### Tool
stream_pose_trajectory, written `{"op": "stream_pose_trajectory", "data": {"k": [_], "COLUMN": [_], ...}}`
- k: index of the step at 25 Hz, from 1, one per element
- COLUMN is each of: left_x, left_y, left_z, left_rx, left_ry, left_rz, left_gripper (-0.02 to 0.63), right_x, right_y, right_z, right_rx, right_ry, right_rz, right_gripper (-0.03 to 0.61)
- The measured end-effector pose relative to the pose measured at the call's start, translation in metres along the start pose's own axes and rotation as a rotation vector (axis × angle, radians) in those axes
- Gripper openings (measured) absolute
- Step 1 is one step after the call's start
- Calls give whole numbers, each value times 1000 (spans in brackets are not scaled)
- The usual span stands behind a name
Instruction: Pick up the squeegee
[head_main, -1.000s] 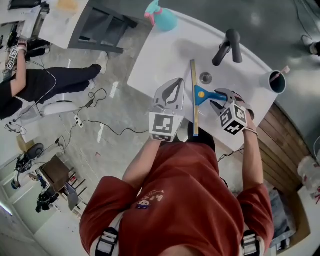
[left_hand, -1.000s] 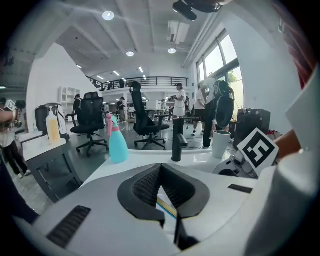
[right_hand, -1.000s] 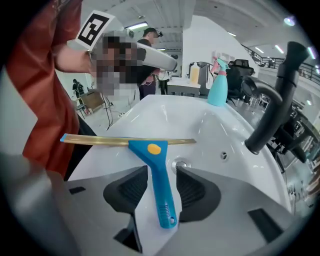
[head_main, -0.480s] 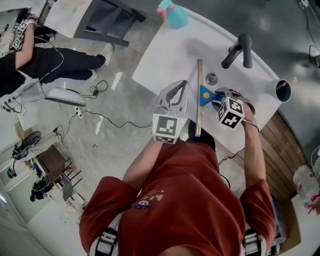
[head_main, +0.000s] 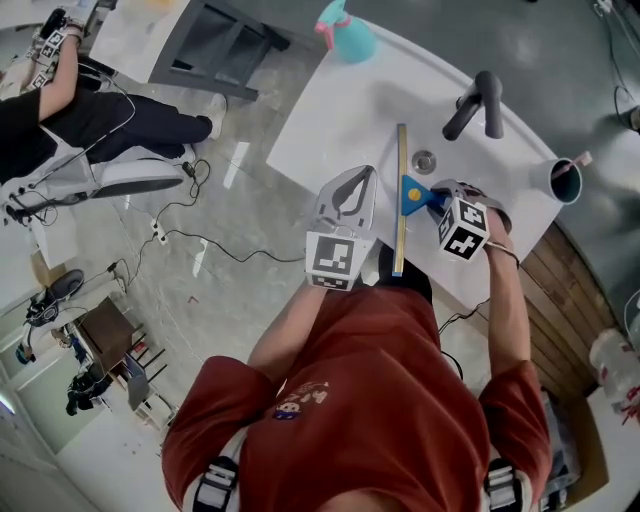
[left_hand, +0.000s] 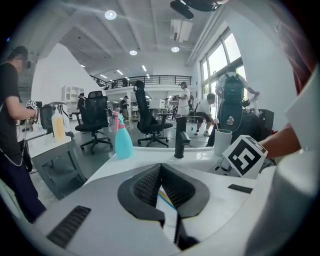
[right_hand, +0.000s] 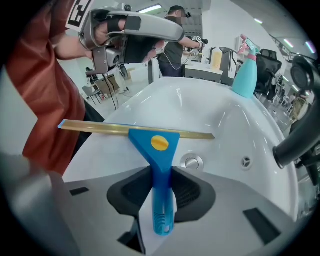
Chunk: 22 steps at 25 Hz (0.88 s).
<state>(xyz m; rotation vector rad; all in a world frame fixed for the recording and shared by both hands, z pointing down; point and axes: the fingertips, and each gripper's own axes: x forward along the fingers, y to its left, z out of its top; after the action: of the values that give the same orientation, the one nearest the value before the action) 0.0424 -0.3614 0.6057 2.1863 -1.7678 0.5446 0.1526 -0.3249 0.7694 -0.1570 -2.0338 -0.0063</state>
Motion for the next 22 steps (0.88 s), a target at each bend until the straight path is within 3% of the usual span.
{"op": "stream_pose_trajectory", "data": {"k": [10, 22], "left_x": [-14, -57], "left_y": [-3, 26], "left_z": [7, 16], "left_rx": [7, -9], "left_ry": [-41, -130], "left_rz": [-47, -115], "left_gripper": [18, 18], "right_x": [-17, -42], "right_y": [8, 29], "right_z": [5, 33], "right_rx": [75, 254], "right_ry": [-20, -16], "right_rz": [-78, -288], "right_gripper": [124, 124]}}
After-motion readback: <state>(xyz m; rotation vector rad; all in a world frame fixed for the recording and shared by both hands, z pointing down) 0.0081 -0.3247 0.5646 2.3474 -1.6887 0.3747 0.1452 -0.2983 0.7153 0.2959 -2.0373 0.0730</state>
